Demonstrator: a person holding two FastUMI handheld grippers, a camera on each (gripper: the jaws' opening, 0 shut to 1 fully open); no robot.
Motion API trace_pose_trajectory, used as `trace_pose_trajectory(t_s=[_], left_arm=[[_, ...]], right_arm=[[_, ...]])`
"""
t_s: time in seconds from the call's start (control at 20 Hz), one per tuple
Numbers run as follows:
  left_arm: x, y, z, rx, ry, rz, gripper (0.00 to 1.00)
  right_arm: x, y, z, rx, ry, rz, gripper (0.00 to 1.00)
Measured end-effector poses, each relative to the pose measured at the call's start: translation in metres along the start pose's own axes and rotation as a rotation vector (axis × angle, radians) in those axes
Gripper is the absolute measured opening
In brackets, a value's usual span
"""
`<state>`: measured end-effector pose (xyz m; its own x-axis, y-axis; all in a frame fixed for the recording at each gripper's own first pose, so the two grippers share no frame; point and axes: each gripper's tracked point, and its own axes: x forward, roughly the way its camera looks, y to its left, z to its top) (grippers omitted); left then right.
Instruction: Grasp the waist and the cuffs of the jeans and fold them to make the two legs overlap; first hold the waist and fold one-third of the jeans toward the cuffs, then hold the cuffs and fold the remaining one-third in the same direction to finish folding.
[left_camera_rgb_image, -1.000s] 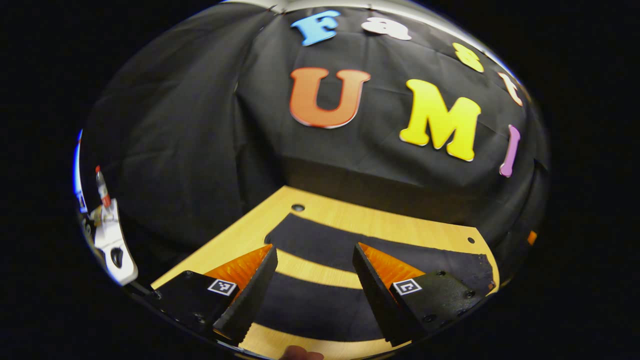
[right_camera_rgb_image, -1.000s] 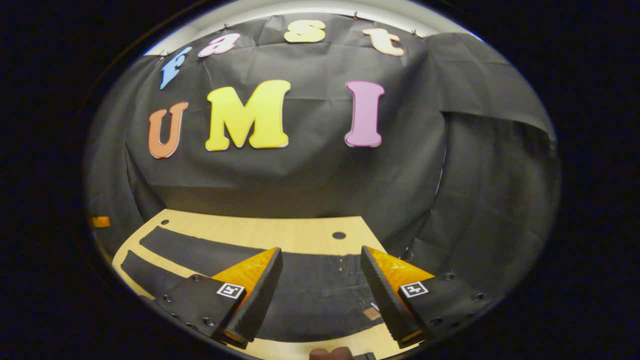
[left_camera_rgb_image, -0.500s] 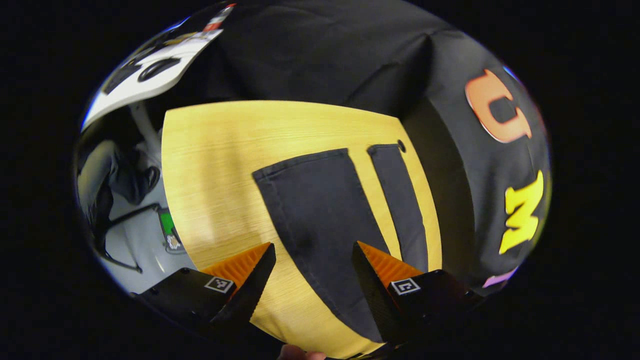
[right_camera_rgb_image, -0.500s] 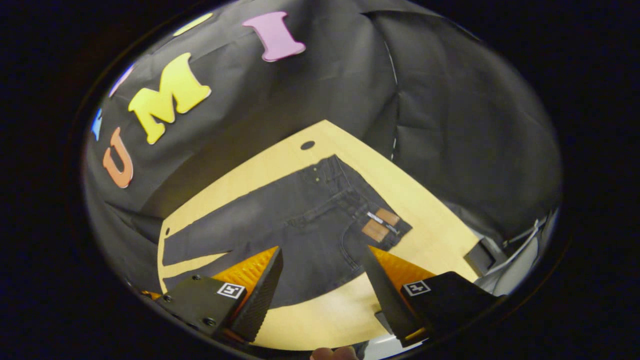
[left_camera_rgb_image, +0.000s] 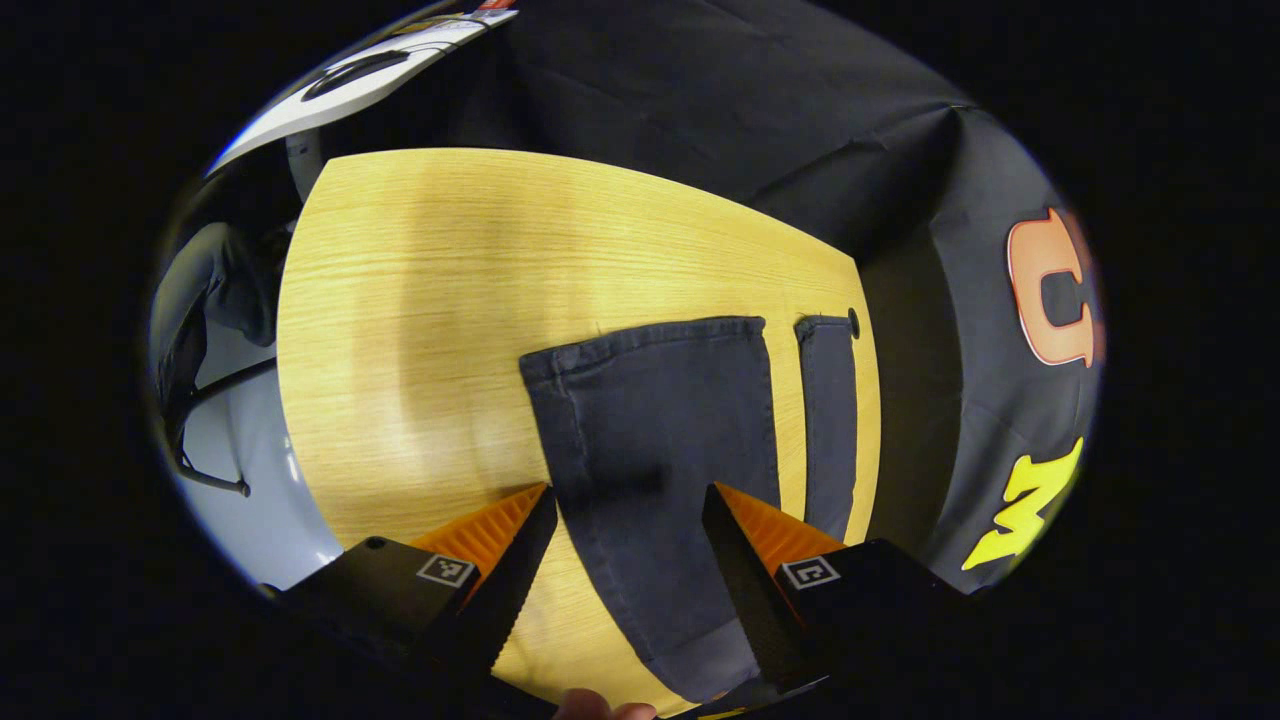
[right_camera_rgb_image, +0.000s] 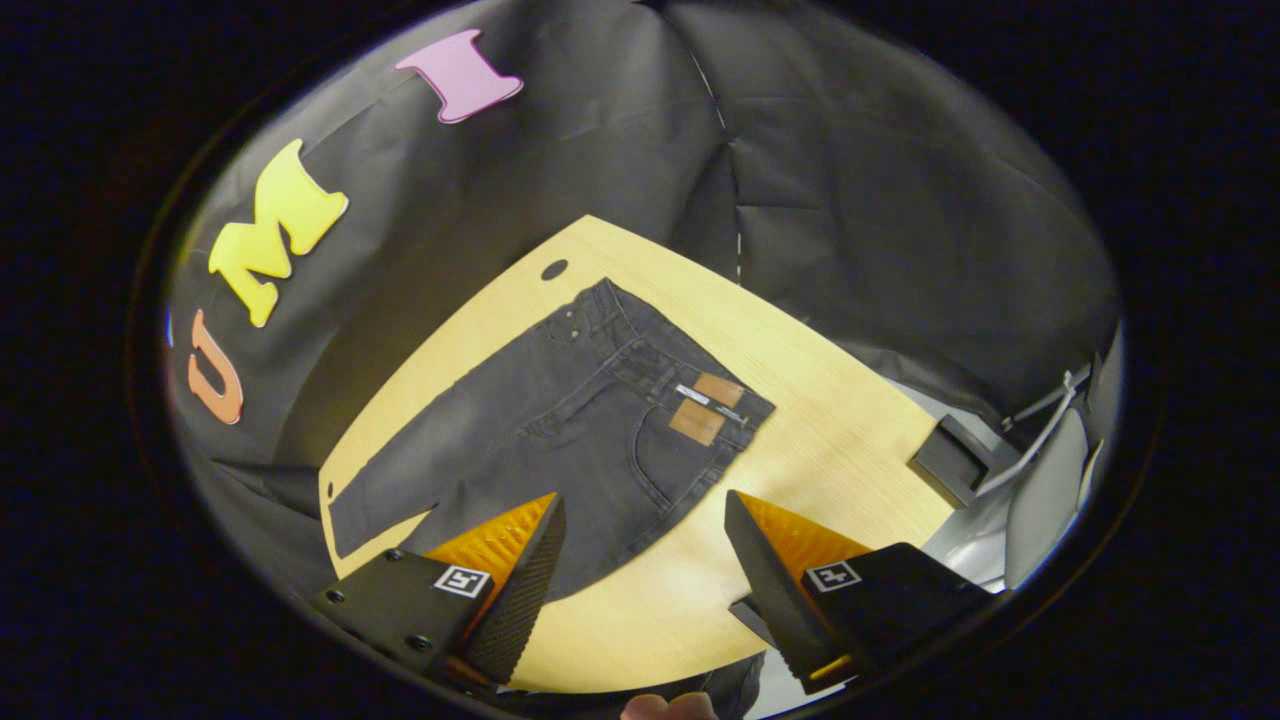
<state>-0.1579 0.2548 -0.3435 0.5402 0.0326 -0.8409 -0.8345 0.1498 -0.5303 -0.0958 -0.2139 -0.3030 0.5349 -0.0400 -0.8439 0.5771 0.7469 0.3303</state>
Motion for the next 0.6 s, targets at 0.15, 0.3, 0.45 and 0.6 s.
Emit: trace_pose_trajectory(t_s=[0.15, 0.3, 0.45, 0.6], left_arm=[[0.009, -0.014, 0.002, 0.033, 0.0, -0.023, 0.95], [0.017, -0.026, 0.004, 0.013, -0.007, -0.047, 0.94], [0.024, -0.026, 0.005, 0.001, 0.007, -0.031, 0.86], [0.026, -0.022, 0.005, -0.028, 0.023, -0.017, 0.79]], right_arm=[[0.013, -0.011, -0.008, 0.057, 0.041, -0.004, 0.98], [0.025, -0.016, -0.01, 0.113, 0.075, -0.007, 0.98], [0.045, -0.019, -0.011, 0.172, 0.116, -0.008, 0.98], [0.066, -0.031, -0.015, 0.245, 0.149, -0.028, 0.98]])
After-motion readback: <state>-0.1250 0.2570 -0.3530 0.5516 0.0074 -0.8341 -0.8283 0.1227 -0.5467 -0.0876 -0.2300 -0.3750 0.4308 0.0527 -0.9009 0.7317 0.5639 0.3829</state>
